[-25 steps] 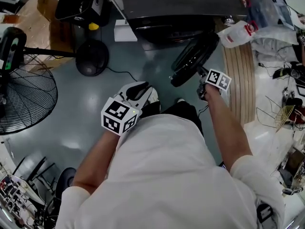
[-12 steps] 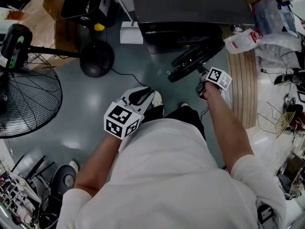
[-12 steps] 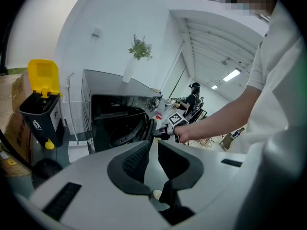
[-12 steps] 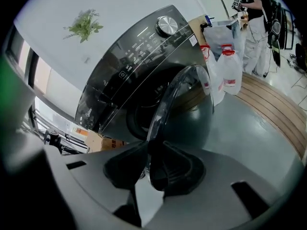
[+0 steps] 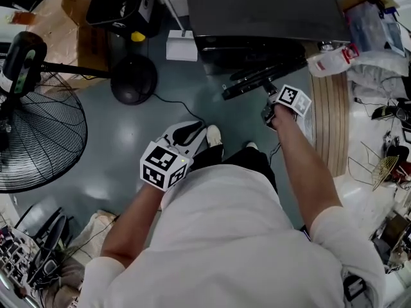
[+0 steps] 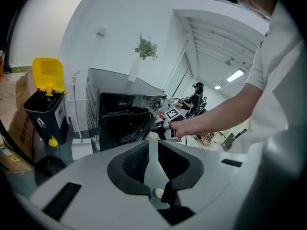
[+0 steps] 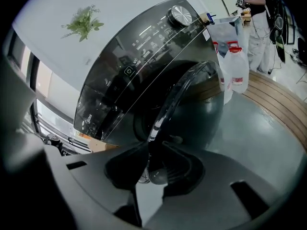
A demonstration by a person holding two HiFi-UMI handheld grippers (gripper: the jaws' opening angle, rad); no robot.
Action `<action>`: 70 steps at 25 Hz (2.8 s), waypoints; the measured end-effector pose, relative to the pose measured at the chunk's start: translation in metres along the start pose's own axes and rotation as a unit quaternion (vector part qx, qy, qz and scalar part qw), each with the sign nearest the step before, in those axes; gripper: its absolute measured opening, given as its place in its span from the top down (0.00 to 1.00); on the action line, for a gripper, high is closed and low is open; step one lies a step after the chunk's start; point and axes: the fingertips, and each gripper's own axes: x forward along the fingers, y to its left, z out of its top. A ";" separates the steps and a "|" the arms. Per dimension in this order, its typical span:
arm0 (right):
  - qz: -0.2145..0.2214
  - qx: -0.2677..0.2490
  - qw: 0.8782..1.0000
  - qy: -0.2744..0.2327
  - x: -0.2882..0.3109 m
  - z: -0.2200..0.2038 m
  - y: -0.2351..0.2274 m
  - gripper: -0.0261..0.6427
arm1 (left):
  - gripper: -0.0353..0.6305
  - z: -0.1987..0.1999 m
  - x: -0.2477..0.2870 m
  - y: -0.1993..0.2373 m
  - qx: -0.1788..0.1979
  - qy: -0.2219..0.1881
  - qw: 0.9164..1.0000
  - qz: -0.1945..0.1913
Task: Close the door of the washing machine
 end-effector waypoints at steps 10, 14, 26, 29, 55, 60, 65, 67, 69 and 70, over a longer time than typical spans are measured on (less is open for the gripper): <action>0.014 0.003 1.000 -0.014 0.030 0.025 0.026 0.83 | 0.85 -0.001 0.000 0.013 -0.022 -0.005 1.000 0.005; 0.020 0.008 0.999 -0.025 0.043 0.034 0.037 0.83 | 0.85 -0.006 -0.004 0.021 -0.030 -0.003 1.000 0.010; 0.021 0.030 0.999 -0.039 0.060 0.053 0.049 0.83 | 0.85 -0.010 -0.001 0.029 -0.047 -0.002 0.999 0.017; 0.020 0.033 0.998 -0.042 0.061 0.054 0.050 0.83 | 0.85 -0.012 0.002 0.028 -0.046 0.000 0.999 0.017; 0.046 -0.191 0.980 0.038 -0.018 0.037 0.058 0.84 | 0.85 0.002 0.031 -0.063 -0.014 -0.029 0.999 0.015; 0.052 -0.257 0.963 0.057 -0.068 0.029 0.039 0.84 | 0.85 0.013 0.050 -0.105 -0.003 -0.040 0.999 0.013; 0.065 -0.308 0.946 0.075 -0.118 0.024 0.024 0.84 | 0.85 0.028 0.066 -0.138 0.002 -0.051 0.998 0.021; 0.074 -0.335 0.935 0.084 -0.138 0.015 0.025 0.85 | 0.85 0.030 0.067 -0.146 0.000 -0.058 0.998 0.025; 0.089 -0.361 0.924 0.094 -0.160 0.006 0.026 0.86 | 0.85 0.031 0.068 -0.157 0.000 -0.063 0.998 0.031; 0.096 -0.371 0.919 0.099 -0.171 0.002 0.025 0.86 | 0.85 0.031 0.070 -0.163 0.000 -0.064 0.997 0.035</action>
